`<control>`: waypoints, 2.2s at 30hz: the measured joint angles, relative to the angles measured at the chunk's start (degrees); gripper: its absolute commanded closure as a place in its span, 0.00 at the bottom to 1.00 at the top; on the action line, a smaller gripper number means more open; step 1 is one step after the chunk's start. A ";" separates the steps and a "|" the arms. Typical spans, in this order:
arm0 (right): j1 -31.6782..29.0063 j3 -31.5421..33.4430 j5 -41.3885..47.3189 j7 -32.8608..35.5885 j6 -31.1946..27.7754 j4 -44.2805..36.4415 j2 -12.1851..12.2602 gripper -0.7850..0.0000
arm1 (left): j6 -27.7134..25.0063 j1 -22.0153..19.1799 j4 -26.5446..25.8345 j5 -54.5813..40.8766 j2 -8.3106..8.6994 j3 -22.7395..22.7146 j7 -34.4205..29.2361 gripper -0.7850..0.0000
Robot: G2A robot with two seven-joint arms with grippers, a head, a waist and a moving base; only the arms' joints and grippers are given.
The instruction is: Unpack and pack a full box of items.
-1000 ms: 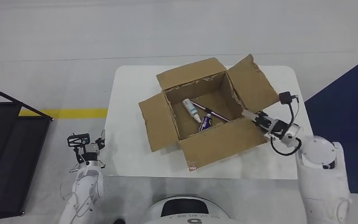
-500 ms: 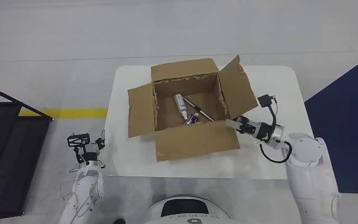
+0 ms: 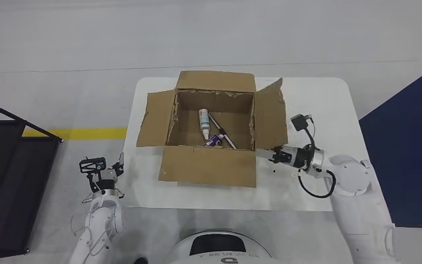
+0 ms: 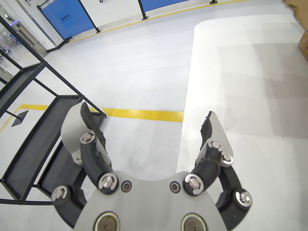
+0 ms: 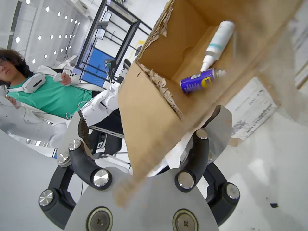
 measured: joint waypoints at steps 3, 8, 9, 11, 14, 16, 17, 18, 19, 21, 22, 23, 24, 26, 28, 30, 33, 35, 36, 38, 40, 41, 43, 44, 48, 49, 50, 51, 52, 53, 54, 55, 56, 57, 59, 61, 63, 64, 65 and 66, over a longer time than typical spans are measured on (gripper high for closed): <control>-2.94 3.91 0.58 -2.60 -1.36 -0.08 0.40 0.00 | 0.00 0.00 0.00 0.00 0.00 0.00 0.00 0.00; -8.21 11.52 1.74 -10.26 -3.21 -0.06 0.74 0.00 | 0.00 0.00 0.00 0.00 0.00 0.00 0.00 0.00; -9.22 12.76 1.85 -11.80 -3.47 -0.20 0.75 0.00 | 0.00 0.00 0.00 0.00 0.00 0.00 0.00 0.00; -11.21 15.27 2.05 -14.99 -3.74 -0.40 0.75 0.00 | 0.00 0.00 0.00 0.00 0.00 0.00 0.00 0.00; -13.05 17.13 2.98 -17.71 -4.48 -1.29 0.73 0.00 | 0.00 0.00 0.00 0.00 0.00 0.00 0.00 0.00; -13.65 17.15 3.95 -17.57 -5.93 -2.36 0.76 0.00 | 0.00 0.00 0.00 0.00 0.00 0.00 0.00 0.00; -13.73 16.60 3.63 -17.05 -6.46 -3.53 0.81 0.00 | 0.00 0.00 0.00 0.00 0.00 0.00 0.00 0.00; -13.60 15.89 2.88 -16.74 -6.43 -4.60 0.83 0.00 | 0.00 0.00 0.00 0.00 0.00 0.00 0.00 0.00; -13.30 14.89 1.93 -16.47 -6.09 -5.76 0.84 0.00 | 0.00 0.00 0.00 0.00 0.00 0.00 0.00 0.00; -11.96 11.68 0.00 -16.11 -5.04 -8.24 0.82 0.00 | 0.00 0.00 0.00 0.00 0.00 0.00 0.00 0.00; -11.15 10.03 -0.67 -16.01 -4.68 -8.94 0.79 0.00 | 0.00 0.00 0.00 0.00 0.00 0.00 0.00 0.00; -9.88 7.72 -1.94 -15.83 -4.07 -9.51 0.75 0.00 | 0.00 0.00 0.00 0.00 0.00 0.00 0.00 0.00; -8.81 5.96 -3.00 -15.82 -3.53 -9.71 0.72 0.00 | 0.00 0.00 0.00 0.00 0.00 0.00 0.00 0.00; -6.04 1.77 -4.82 -15.42 -2.41 -9.38 0.62 0.00 | 0.00 0.00 0.00 0.00 0.00 0.00 0.00 0.00; -3.78 -1.86 -4.11 -13.79 -3.11 -8.93 0.59 0.00 | 0.00 0.00 0.00 0.00 0.00 0.00 0.00 0.00; -3.09 -3.79 -2.42 -12.36 -5.05 -8.63 0.59 0.00 | 0.00 0.00 0.00 0.00 0.00 0.00 0.00 0.00; -3.23 -2.80 -2.37 -12.66 -5.13 -8.63 0.60 0.00 | 0.00 0.00 0.00 0.00 0.00 0.00 0.00 0.00; -3.23 -2.78 -2.42 -12.68 -5.07 -8.64 0.59 0.00 | 0.00 0.00 0.00 0.00 0.00 0.00 0.00 0.00; -3.23 -2.79 -2.42 -12.68 -5.07 -8.64 0.59 0.00 | 0.00 0.00 0.00 0.00 0.00 0.00 0.00 0.00; -3.23 -2.80 -2.42 -12.68 -5.07 -8.65 0.59 0.00 | 0.00 0.00 0.00 0.00 0.00 0.00 0.00 0.00; -3.21 -2.80 -2.44 -12.68 -5.05 -8.67 0.60 0.00 | 0.00 0.00 0.00 0.00 0.00 0.00 0.00 0.00; -2.94 -2.87 -3.03 -12.71 -4.46 -9.23 0.63 0.00 | 0.00 0.00 0.00 0.00 0.00 0.00 0.00 0.00; -1.21 -3.74 -6.52 -11.75 -1.28 -12.13 0.77 0.00 | 0.00 0.00 0.00 0.00 0.00 0.00 0.00 0.00; 0.89 -5.37 -9.12 -10.29 1.13 -14.36 0.81 0.00 | 0.00 0.00 0.00 0.00 0.00 0.00 0.00 0.00; 12.91 -14.68 -11.39 -0.95 6.19 -14.18 0.61 0.00 | 0.00 0.00 0.00 0.00 0.00 0.00 0.00 0.00; 16.28 -17.16 -11.47 0.86 7.63 -12.46 0.39 0.00 | 0.00 0.00 0.00 0.00 0.00 0.00 0.00 0.00; 20.72 -20.50 -11.25 2.56 9.51 -9.61 0.00 0.00 | 0.00 0.00 0.00 0.00 0.00 0.00 0.00 0.00; 23.88 -23.00 -10.84 3.49 10.72 -7.14 -0.36 0.00 | 0.00 0.00 0.00 0.00 0.00 0.00 0.00 0.00; 26.88 -25.38 -10.47 4.15 11.67 -4.60 -0.74 0.00 | 0.00 0.00 0.00 0.00 0.00 0.00 0.00 0.00; 30.43 -28.29 -10.20 4.60 12.45 -1.33 -1.23 0.00 | 0.00 0.00 0.00 0.00 0.00 0.00 0.00 0.00; 32.66 -30.16 -10.13 4.58 12.72 0.90 -1.58 0.00 | 0.00 0.00 0.00 0.00 0.00 0.00 0.00 0.00; 34.51 -31.72 -10.03 4.46 12.74 2.88 -1.87 0.00 | 0.00 0.00 0.00 0.00 0.00 0.00 0.00 0.00; 36.43 -33.28 -9.45 4.59 12.38 5.10 -2.18 0.00 | 0.00 0.00 0.00 0.00 0.00 0.00 0.00 0.00; 37.49 -34.00 -8.64 5.02 11.84 6.38 -2.31 0.00 | 0.00 0.00 0.00 0.00 0.00 0.00 0.00 0.00; 38.24 -34.36 -7.68 5.54 11.26 7.35 -2.38 0.00 | 0.00 0.00 0.00 0.00 0.00 0.00 0.00 0.00; 38.16 -34.28 -7.80 5.53 11.31 7.26 -2.36 0.00 | 0.00 0.00 0.00 0.00 0.00 0.00 0.00 0.00; 38.11 -34.25 -7.87 5.49 11.35 7.19 -2.36 0.00 | 0.00 0.00 0.00 0.00 0.00 0.00 0.00 0.00; 38.11 -34.25 -7.87 5.49 11.35 7.19 -2.36 0.00 | 0.00 0.00 0.00 0.00 0.00 0.00 0.00 0.00; 38.11 -34.25 -7.87 5.49 11.35 7.19 -2.36 0.00 | 0.00 0.00 0.00 0.00 0.00 0.00 0.00 0.00; 38.11 -34.25 -7.87 5.49 11.35 7.19 -2.36 0.00 | 0.00 0.00 0.00 0.00 0.00 0.00 0.00 0.00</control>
